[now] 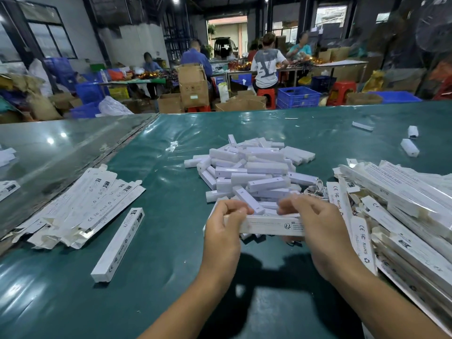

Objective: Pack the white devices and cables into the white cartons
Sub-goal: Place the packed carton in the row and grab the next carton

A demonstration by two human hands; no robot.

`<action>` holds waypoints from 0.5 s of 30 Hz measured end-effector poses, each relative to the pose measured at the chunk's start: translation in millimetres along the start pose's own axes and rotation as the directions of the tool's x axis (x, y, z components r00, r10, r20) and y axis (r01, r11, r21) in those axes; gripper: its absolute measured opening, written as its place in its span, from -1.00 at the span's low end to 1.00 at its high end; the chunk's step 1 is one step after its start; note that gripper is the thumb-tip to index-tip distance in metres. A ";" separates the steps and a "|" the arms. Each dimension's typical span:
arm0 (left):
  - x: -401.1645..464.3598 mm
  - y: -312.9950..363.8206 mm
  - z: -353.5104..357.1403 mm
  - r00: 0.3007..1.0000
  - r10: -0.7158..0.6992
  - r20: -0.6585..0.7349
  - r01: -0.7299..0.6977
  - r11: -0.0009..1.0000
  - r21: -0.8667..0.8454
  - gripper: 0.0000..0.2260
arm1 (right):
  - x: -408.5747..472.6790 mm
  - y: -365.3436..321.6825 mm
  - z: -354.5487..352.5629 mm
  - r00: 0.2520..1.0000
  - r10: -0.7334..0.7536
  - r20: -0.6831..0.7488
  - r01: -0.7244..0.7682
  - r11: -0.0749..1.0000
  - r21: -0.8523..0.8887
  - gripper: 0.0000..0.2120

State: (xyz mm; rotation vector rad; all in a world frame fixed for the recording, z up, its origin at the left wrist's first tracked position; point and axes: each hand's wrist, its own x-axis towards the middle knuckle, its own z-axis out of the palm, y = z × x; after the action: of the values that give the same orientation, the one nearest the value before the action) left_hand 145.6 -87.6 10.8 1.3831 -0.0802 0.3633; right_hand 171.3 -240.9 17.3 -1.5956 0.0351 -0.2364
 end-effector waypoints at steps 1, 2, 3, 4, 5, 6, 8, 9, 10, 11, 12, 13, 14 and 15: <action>2.8 1.1 -5.2 0.998 0.004 0.066 -0.010 0.995 0.095 -0.83 | 2.8 2.6 -1.8 0.999 0.031 -0.009 -0.031 1.000 0.000 -0.71; 5.6 3.3 -10.9 0.990 0.012 0.142 -0.042 0.976 0.213 -0.84 | 5.5 3.5 -4.4 0.998 0.063 -0.017 -0.063 0.998 -0.010 -0.69; 7.9 5.4 -17.2 0.975 0.042 0.218 -0.118 0.930 0.348 -0.80 | 9.0 4.1 -7.5 0.997 0.080 -0.023 -0.080 0.996 -0.026 -0.68; 10.2 6.1 -23.9 0.948 0.124 0.293 -0.260 0.833 0.488 -0.73 | 11.4 3.3 -10.0 0.996 0.082 -0.024 -0.083 0.996 -0.041 -0.67; 12.4 5.7 -28.7 0.888 0.231 0.397 -0.441 0.672 0.595 -0.64 | 13.4 3.9 -12.2 0.997 0.069 -0.018 -0.070 0.996 -0.063 -0.67; 13.0 5.3 -30.1 0.800 0.304 0.517 -0.598 0.472 0.648 -0.58 | 13.5 4.1 -12.5 0.998 0.055 -0.003 -0.055 0.995 -0.086 -0.67; 9.7 4.6 -26.2 0.656 0.295 0.694 -0.751 0.166 0.639 -0.53 | 11.9 5.0 -9.9 0.997 0.063 0.055 -0.058 0.995 -0.079 -0.68; 9.1 4.0 -25.3 0.623 0.277 0.731 -0.776 0.100 0.623 -0.56 | 11.2 5.1 -8.2 0.991 0.087 0.099 -0.083 0.996 -0.042 -0.69; 10.4 5.5 -27.2 0.615 0.278 0.738 -0.780 0.073 0.622 -0.62 | 10.6 4.5 -6.7 0.984 0.108 0.140 -0.109 0.994 -0.003 -0.69; 13.6 9.0 -32.4 0.632 0.293 0.718 -0.763 0.075 0.642 -0.68 | 10.7 4.6 -5.9 0.979 0.113 0.171 -0.117 0.993 0.012 -0.69; 18.3 14.0 -40.7 0.680 0.308 0.665 -0.719 0.107 0.686 -0.73 | 11.8 5.1 -6.7 0.978 0.100 0.185 -0.100 0.995 -0.009 -0.69; 24.9 19.6 -52.2 0.753 0.307 0.583 -0.645 0.163 0.747 -0.76 | 14.0 5.7 -8.4 0.982 0.066 0.179 -0.057 0.997 -0.053 -0.71; 32.8 25.8 -66.2 0.837 0.263 0.481 -0.537 0.222 0.814 -0.78 | 16.1 6.1 -10.2 0.987 0.026 0.158 -0.011 0.995 -0.095 -0.74; 40.7 30.8 -81.1 0.909 0.186 0.372 -0.410 0.253 0.876 -0.80 | 17.9 6.4 -12.4 0.991 -0.006 0.134 0.023 0.992 -0.121 -0.76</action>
State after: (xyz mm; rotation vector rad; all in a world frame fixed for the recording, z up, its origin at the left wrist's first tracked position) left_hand 162.1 3.7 35.0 2.6583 -0.3519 0.6586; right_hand 187.4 -256.4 13.5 -1.7313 -0.0665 -0.1408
